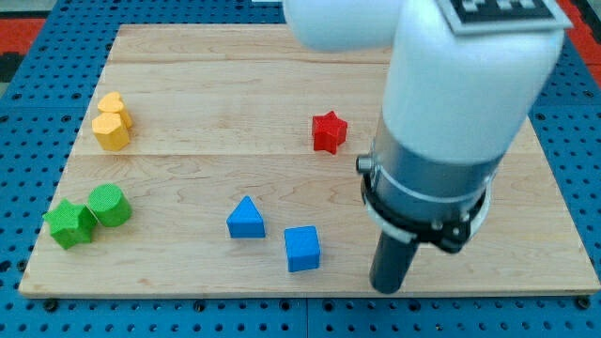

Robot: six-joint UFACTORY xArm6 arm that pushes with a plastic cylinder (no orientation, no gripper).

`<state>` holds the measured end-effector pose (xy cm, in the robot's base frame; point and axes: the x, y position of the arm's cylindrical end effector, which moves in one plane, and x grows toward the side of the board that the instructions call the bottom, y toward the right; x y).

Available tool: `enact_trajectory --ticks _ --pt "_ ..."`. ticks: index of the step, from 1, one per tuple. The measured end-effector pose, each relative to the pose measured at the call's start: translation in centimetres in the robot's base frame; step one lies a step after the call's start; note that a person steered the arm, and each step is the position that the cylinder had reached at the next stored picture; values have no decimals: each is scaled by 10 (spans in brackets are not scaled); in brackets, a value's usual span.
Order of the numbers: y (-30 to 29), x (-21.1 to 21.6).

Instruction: Move the cube slightly upwards

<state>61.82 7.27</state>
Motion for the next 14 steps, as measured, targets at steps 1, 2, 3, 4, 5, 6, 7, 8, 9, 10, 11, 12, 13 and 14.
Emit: enact_trajectory --ticks 1,2,3,4,5,6,7,8,9,10,11,12,13,14 --pt "-20 0" --pt "-20 0" --pt "-20 -1" --pt "-20 -1" --pt "-20 -1" --pt "-18 1" --pt "-19 0" --pt "-19 0" --pt "-19 0" --pt "-87 -11" --pt "-101 -63" --pt "-97 -83" --pt "-92 -83" --pt "-92 -83"
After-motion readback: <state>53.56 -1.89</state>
